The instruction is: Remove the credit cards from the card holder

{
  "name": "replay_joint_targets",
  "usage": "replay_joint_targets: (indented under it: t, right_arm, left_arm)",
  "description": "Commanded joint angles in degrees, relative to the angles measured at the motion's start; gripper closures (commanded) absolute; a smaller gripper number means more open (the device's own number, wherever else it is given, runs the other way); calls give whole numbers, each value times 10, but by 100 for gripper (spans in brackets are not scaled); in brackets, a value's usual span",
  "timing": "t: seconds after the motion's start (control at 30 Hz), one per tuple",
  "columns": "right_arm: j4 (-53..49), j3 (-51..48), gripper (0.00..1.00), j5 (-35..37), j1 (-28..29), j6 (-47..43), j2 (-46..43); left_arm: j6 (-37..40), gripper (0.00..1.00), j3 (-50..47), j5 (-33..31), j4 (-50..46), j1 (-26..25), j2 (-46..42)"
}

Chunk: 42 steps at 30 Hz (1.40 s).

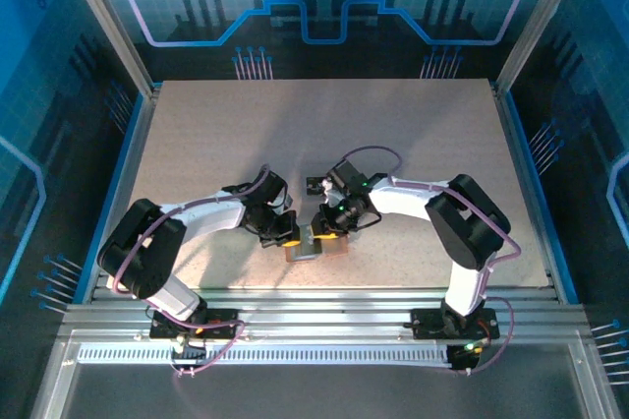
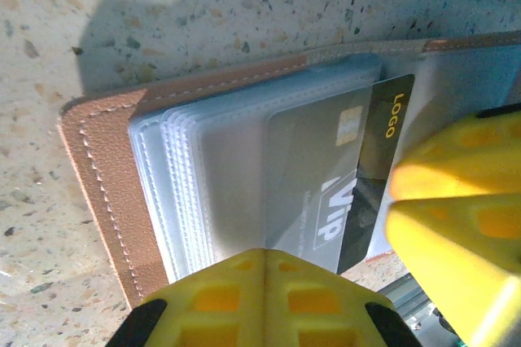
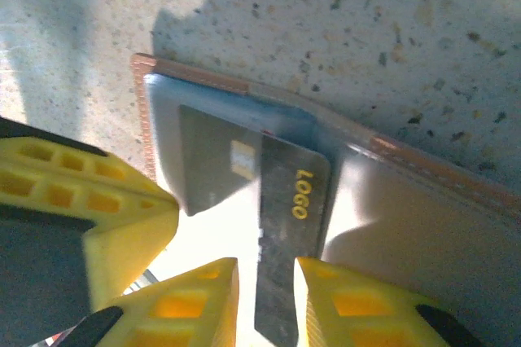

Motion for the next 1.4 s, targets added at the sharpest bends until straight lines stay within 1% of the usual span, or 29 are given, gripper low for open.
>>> replay_joint_targets:
  t: [0.0,0.2,0.4,0.63,0.93,1.37]
  right_arm:
    - [-4,-4,75,1,-8,7,-33]
    - [14,-20,75,-14,-21,17,-44]
    - [18,-22,74,-33,-25,13,-26]
    - [30,-28,72,-49,-27,14,-6]
    - [56,-38,71,-70,-30,20,13]
    - [65,-54,69,-67,-35,21,13]
  left_arm:
    - [10,100,-5,-6,-18,3,-3]
    - [8,100,23,1,-27,4,-17]
    - [13,100,35,15,-29,4,-14]
    - [23,100,29,6,-31,3,13]
    - [29,100,13,-1,-32,4,18]
    - [42,100,10,-24,-54,3,34]
